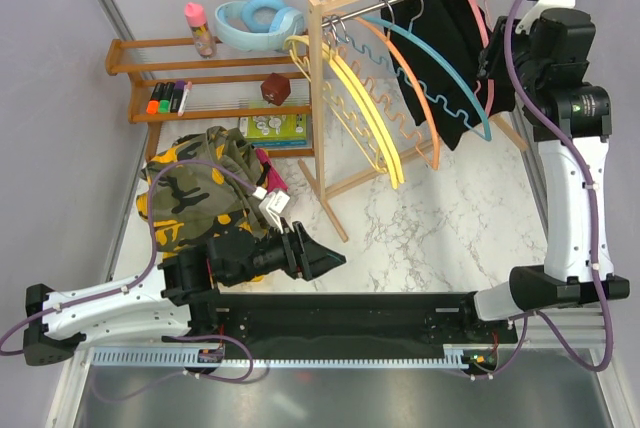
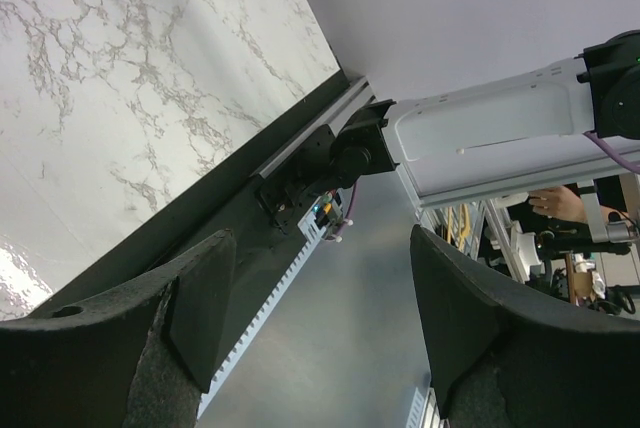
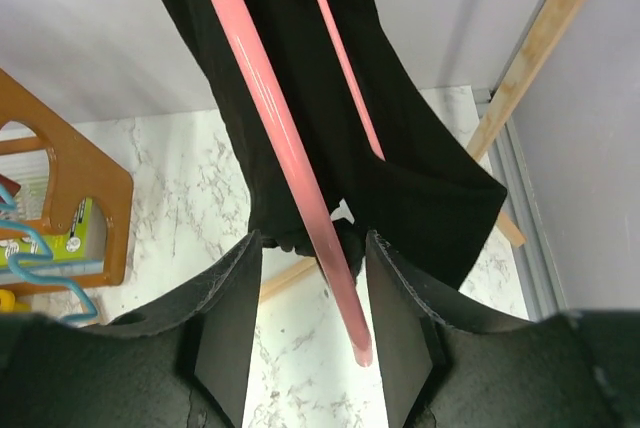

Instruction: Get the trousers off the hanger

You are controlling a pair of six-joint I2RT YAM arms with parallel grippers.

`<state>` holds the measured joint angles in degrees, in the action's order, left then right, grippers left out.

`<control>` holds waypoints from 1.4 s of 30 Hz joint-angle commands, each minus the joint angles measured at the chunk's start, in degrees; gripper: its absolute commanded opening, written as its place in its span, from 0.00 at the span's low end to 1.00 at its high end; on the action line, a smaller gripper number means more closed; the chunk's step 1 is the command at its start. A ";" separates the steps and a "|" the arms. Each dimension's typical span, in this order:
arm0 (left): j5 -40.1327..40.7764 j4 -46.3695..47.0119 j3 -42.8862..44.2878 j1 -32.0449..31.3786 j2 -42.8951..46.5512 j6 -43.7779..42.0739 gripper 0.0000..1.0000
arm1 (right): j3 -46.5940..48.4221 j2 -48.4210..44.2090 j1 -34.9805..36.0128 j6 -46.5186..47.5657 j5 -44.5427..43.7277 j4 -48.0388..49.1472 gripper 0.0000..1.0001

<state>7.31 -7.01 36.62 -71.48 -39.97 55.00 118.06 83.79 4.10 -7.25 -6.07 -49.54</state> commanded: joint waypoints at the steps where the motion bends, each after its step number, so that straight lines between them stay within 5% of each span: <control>1: -1.07 0.59 2.75 -0.24 0.24 -1.13 0.77 | -2.74 -3.28 -0.84 1.18 3.86 2.95 0.53; 15: -1.77 0.41 3.02 -0.15 -0.29 -1.39 0.77 | -13.64 -6.00 -2.25 2.06 9.92 12.09 0.35; 30: -2.21 0.41 3.19 -0.24 -0.82 -1.04 0.76 | -20.23 -6.88 -3.22 1.44 14.59 21.32 0.32; 34: -2.30 0.33 3.19 -0.15 -0.90 -0.86 0.76 | -22.96 -8.64 -3.22 1.44 16.43 26.67 0.08; 42: -2.56 0.33 4.07 -0.15 -1.87 -1.12 0.76 | -24.99 -11.81 -3.31 2.32 18.55 33.63 0.00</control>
<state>5.61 -7.22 37.60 -71.48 -40.99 55.00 92.40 75.31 0.84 -6.15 10.20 -24.49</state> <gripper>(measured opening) 0.762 0.192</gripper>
